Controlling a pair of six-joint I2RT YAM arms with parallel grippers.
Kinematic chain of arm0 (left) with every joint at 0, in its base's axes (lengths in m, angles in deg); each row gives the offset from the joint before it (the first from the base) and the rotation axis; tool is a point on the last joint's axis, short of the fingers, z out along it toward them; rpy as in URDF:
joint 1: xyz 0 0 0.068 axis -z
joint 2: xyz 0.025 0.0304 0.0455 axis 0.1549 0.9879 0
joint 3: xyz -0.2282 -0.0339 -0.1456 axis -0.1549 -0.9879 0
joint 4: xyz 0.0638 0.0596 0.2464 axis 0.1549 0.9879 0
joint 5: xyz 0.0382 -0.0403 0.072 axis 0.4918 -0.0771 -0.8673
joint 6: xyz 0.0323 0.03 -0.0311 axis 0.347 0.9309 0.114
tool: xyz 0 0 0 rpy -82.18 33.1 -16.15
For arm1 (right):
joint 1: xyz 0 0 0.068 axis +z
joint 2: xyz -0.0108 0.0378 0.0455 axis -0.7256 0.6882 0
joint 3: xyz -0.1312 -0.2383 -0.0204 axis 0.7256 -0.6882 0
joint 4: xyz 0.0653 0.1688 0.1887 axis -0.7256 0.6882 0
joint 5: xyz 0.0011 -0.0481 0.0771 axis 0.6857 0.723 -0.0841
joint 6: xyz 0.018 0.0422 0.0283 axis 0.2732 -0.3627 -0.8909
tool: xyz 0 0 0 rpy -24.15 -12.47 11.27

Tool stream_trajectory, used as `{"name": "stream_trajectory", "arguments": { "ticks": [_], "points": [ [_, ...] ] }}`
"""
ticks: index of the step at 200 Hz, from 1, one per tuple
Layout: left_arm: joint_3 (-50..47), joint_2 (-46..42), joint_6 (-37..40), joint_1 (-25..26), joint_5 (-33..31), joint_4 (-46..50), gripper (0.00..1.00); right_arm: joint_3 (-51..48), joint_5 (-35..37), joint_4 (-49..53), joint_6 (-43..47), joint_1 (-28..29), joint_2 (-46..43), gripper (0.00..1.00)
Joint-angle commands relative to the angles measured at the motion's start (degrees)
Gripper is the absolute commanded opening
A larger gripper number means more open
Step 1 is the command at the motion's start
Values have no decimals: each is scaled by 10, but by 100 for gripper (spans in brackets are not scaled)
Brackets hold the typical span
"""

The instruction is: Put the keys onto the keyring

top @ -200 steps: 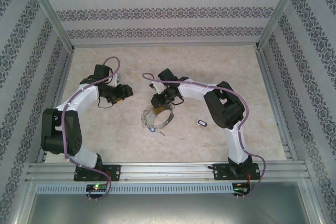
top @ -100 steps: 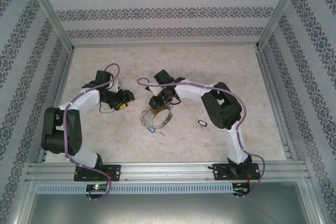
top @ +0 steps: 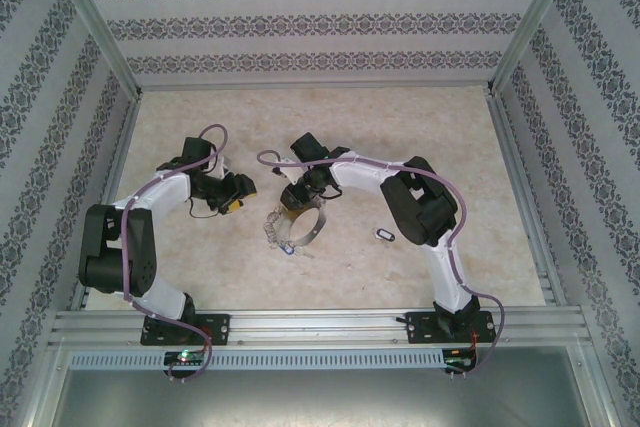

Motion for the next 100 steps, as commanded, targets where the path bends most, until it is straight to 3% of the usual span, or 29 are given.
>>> {"name": "stream_trajectory", "arguments": {
  "ticks": [1, 54, 100],
  "points": [
    [-11, 4, -20, -7, 8, -27, 54, 4, -42, 10, 17, -1, 18, 19],
    [-38, 23, -49, -7, 42, -77, 45, 25, -80, 7, 12, -2, 48, 21],
    [-51, 40, -62, -7, 65, -108, 36, 13, -18, 6, 33, 9, 41, 21]
  ]
}}
